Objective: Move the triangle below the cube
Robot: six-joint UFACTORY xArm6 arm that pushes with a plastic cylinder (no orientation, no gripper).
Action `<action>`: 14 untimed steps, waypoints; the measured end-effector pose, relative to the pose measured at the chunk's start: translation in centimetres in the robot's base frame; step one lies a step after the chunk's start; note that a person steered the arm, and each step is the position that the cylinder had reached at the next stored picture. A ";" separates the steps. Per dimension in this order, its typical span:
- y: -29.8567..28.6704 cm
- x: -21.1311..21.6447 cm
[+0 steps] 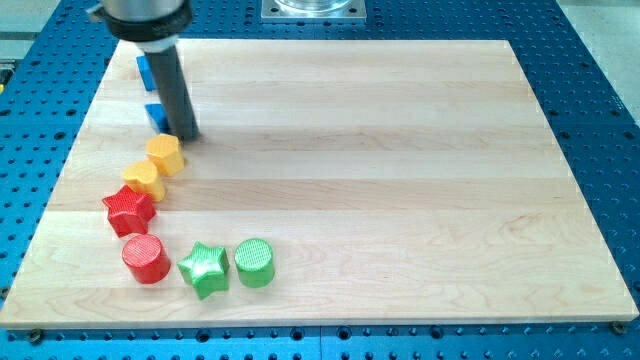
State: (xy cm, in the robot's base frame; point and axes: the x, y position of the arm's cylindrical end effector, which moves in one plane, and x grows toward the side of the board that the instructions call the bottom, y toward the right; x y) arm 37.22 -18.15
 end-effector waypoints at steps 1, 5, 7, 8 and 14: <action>-3.0 -1.6; -5.1 7.2; -4.7 3.6; -3.8 -0.8; -12.3 -1.2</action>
State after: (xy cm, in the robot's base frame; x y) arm 36.01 -30.44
